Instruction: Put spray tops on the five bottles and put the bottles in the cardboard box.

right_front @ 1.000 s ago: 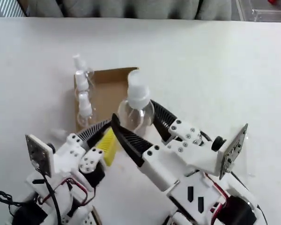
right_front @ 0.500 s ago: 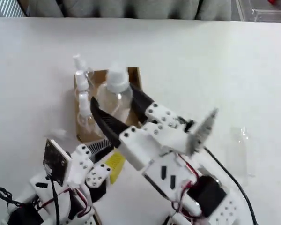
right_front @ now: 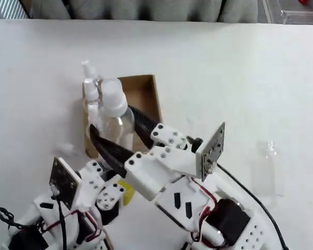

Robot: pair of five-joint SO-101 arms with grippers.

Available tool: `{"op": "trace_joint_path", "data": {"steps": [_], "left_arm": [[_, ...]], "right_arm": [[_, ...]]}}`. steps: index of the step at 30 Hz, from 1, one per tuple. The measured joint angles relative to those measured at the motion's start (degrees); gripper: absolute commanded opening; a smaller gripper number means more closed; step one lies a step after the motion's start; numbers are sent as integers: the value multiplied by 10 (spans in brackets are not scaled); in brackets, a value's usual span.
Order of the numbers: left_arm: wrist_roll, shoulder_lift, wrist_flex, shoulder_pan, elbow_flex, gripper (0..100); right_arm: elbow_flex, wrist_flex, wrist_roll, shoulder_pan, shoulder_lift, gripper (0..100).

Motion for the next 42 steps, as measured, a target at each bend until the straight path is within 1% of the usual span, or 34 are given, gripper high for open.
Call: {"op": "trace_joint_path", "data": {"steps": [7, 13, 19, 23, 27, 29, 32, 34, 38, 42], "left_arm": [[0, 0, 0, 4, 0, 41], [-1, 0, 0, 4, 0, 41], [-2, 0, 1, -41, 0, 41], [-2, 0, 1, -53, 0, 41], [-2, 0, 1, -55, 0, 41], [0, 0, 3, -36, 0, 43], [-1, 0, 27, 7, -18, 45], [-2, 0, 44, 23, -33, 46], [-40, 0, 52, 31, -40, 46], [-46, 0, 42, 31, -40, 44]], "right_arm": [[-1, 89, -1, 2, -77, 15], [-1, 128, -1, 2, -118, 15], [-3, 160, -1, 3, -149, 15], [-4, 156, -1, 3, -149, 15], [1, 123, -1, -1, -148, 15], [2, 100, -1, -2, -137, 15], [3, 67, -1, 1, -100, 15], [3, 41, -1, 1, -71, 15], [3, 10, -1, 0, -18, 15], [5, 2, -1, -9, -13, 15]]}}
